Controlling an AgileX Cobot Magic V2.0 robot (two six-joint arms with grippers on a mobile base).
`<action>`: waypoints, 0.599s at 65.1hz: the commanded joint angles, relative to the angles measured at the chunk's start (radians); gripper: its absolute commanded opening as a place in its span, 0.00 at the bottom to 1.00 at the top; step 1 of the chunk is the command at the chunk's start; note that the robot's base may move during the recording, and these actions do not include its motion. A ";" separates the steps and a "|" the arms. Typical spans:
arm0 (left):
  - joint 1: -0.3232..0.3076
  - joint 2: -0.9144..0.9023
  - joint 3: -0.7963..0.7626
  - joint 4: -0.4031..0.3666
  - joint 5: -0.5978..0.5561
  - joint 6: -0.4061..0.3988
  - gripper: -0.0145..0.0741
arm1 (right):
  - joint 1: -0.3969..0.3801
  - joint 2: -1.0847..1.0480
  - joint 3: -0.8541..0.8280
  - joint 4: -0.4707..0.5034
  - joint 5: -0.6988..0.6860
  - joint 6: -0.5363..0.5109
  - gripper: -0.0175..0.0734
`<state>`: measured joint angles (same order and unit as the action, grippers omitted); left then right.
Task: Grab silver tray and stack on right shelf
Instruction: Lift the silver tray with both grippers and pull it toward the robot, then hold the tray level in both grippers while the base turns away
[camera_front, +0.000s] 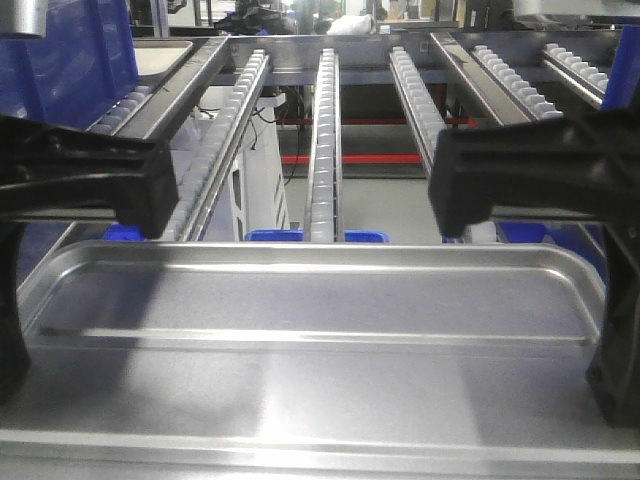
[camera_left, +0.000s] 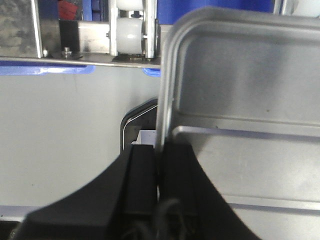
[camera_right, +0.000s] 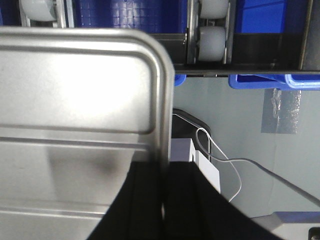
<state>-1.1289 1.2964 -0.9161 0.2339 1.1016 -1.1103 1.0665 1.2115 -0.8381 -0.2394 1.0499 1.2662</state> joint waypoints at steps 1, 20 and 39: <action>-0.011 -0.030 -0.027 0.014 -0.021 -0.021 0.05 | 0.005 -0.024 -0.028 -0.020 -0.053 0.003 0.26; -0.011 -0.030 -0.027 0.025 -0.004 -0.021 0.05 | 0.004 -0.024 -0.028 -0.023 -0.051 0.003 0.26; -0.011 -0.030 -0.027 0.025 -0.004 -0.021 0.05 | 0.004 -0.024 -0.028 -0.023 -0.042 0.003 0.26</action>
<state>-1.1308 1.2939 -0.9161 0.2445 1.1126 -1.1162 1.0674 1.2115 -0.8381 -0.2394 1.0383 1.2707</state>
